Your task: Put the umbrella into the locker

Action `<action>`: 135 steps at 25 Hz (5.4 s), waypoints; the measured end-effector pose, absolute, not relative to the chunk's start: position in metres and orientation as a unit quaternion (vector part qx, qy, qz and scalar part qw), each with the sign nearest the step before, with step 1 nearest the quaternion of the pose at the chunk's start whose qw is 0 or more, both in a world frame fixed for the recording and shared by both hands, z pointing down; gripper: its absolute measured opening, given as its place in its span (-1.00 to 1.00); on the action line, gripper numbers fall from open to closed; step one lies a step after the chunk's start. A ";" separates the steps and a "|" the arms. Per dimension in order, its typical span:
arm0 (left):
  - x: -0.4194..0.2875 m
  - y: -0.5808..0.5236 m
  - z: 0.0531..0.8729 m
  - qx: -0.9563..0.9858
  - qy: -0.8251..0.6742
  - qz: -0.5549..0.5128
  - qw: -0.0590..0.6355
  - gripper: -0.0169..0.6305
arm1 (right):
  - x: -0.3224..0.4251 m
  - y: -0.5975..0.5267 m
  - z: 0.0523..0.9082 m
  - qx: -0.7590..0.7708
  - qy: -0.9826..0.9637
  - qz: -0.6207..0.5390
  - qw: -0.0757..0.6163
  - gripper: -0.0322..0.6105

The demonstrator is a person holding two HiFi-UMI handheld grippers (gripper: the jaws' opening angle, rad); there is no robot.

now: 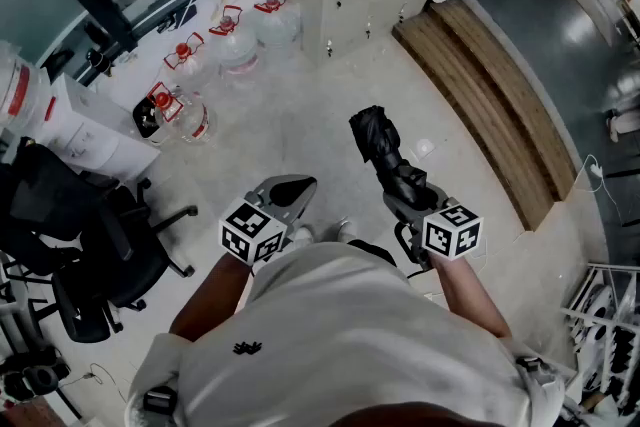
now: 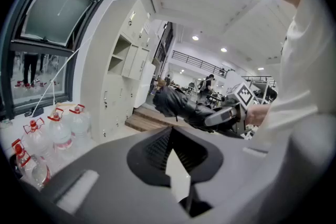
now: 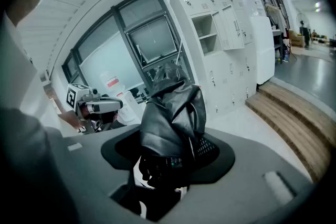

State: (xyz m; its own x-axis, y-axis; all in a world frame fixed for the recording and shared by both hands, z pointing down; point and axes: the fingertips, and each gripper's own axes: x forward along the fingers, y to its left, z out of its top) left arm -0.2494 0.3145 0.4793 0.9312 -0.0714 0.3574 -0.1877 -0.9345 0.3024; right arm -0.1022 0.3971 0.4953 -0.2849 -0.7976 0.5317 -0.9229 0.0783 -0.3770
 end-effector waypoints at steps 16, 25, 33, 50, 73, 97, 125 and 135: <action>-0.168 0.364 0.461 0.972 -0.051 0.181 0.143 -0.78 | -0.047 0.434 0.494 0.574 -0.740 0.331 0.116 -0.14; -0.134 0.366 0.461 0.971 -0.075 0.185 0.134 -0.78 | -0.012 0.432 0.507 0.562 -0.751 0.325 0.121 -0.14; -0.116 0.338 0.468 0.968 -0.083 0.184 0.148 -0.78 | 0.006 0.403 0.518 0.564 -0.744 0.343 0.102 -0.15; -0.056 0.111 0.447 0.980 -0.026 0.159 0.118 -0.78 | 0.066 0.184 0.483 0.614 -0.717 0.316 0.097 -0.15; -0.025 -0.079 0.449 0.974 -0.091 0.152 0.141 -0.78 | 0.170 -0.058 0.464 0.606 -0.730 0.286 0.133 -0.15; 0.084 -0.214 0.434 0.958 -0.200 0.144 0.149 -0.78 | 0.290 -0.292 0.470 0.530 -0.784 0.263 0.190 -0.15; 0.090 -0.245 0.445 0.930 -0.304 0.137 0.154 -0.78 | 0.305 -0.427 0.502 0.479 -0.811 0.229 0.246 -0.15; 0.078 -0.250 0.442 0.927 -0.316 0.132 0.153 -0.78 | 0.303 -0.451 0.506 0.482 -0.806 0.224 0.259 -0.15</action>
